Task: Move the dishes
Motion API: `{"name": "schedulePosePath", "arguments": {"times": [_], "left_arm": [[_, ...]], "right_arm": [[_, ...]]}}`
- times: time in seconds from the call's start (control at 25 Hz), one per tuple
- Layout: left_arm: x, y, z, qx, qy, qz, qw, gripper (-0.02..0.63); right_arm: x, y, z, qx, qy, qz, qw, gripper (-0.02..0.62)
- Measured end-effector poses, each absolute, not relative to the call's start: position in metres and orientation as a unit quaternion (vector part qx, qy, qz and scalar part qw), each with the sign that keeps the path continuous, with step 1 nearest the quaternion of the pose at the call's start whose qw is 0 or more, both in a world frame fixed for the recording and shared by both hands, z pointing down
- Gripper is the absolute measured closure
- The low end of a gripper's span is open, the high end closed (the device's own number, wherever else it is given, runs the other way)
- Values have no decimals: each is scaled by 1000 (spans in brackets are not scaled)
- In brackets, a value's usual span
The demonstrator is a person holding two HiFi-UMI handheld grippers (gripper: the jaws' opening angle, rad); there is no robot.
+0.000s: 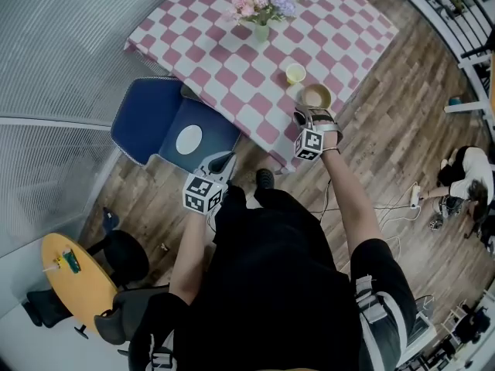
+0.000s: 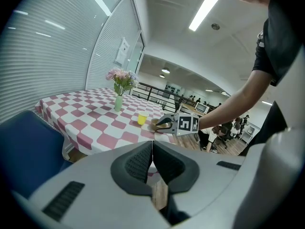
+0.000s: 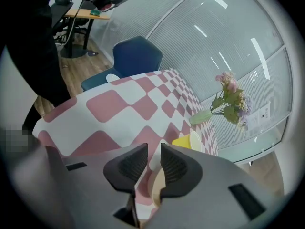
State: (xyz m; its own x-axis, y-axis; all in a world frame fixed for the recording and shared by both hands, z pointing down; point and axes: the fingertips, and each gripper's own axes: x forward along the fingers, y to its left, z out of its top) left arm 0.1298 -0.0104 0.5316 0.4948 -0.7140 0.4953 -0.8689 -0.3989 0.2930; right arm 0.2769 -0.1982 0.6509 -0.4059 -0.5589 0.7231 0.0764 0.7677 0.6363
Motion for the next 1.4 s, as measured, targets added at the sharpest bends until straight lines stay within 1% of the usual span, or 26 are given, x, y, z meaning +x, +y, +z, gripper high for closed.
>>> {"name": "schedulePosePath", "arguments": {"times": [0.32,0.8,0.96,1.12,1.24,1.4], "left_arm": [[82,19,533,793,-526,133,276,583],[-17,76,542,734,-599,109,302,583],[-53,93,548,718,-614,103,312,583],[-83,105,557,704,-626,96,321,583],[-105,111,564,697,-631,93,327,583],[-132,117,574,692,-633,95,333,583]], "right_arm": [[203,-173,658,96,-798,-319,502,492],[42,-114,658,-4,-826,-352,440,499],[-2,-88,666,-32,-830,-347,435,500],[-32,-63,683,-57,-835,-330,436,500],[-54,-51,696,-62,-843,-305,439,523],[-81,-36,715,-73,-846,-285,444,523]]}}
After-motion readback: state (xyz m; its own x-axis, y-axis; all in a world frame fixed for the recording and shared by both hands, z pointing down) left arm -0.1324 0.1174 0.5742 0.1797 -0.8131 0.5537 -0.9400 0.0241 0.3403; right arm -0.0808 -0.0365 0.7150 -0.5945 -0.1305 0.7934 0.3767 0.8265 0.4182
